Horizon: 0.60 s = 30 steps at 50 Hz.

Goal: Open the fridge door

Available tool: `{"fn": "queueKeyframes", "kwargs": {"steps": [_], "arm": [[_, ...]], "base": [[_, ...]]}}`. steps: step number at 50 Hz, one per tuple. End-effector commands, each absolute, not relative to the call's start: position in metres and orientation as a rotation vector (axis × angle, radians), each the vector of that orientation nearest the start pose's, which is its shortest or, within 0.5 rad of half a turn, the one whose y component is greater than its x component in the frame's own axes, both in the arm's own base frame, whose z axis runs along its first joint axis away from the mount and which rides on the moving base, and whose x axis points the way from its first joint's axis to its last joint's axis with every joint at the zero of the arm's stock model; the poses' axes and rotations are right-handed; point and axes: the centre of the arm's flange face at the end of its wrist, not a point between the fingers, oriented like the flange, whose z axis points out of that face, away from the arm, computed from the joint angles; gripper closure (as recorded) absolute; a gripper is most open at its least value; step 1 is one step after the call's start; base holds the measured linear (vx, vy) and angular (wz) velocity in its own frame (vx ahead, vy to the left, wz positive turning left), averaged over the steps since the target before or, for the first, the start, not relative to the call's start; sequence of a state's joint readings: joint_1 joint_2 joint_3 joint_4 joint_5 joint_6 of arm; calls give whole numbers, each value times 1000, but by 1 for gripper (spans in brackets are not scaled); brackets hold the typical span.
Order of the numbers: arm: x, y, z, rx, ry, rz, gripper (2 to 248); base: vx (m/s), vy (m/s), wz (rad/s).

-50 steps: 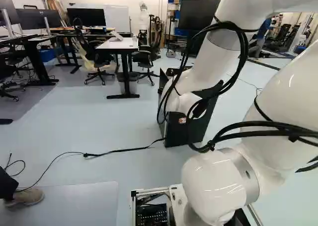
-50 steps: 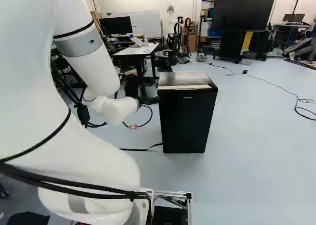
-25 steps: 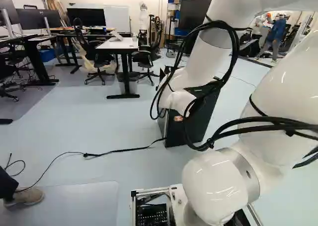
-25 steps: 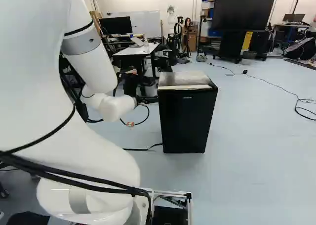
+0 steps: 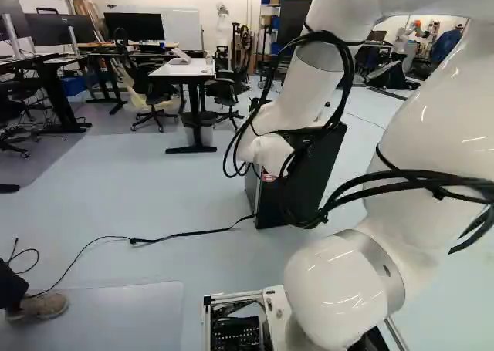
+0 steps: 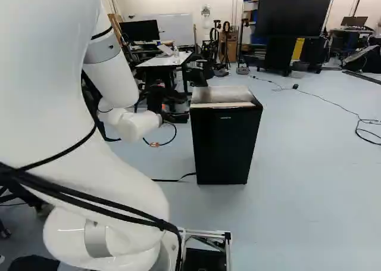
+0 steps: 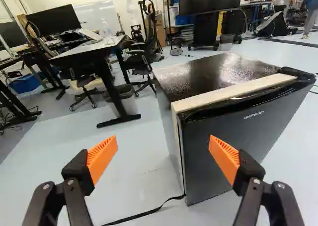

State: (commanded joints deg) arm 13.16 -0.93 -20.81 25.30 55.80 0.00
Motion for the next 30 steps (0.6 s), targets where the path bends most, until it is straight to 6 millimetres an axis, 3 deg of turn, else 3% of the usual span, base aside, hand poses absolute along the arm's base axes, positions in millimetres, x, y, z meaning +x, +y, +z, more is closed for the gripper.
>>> {"fn": "queueKeyframes", "kwargs": {"steps": [30], "arm": [[401, 65, 357, -2502, 482, -1912, 3]], "base": [[0, 0, 0]]}}
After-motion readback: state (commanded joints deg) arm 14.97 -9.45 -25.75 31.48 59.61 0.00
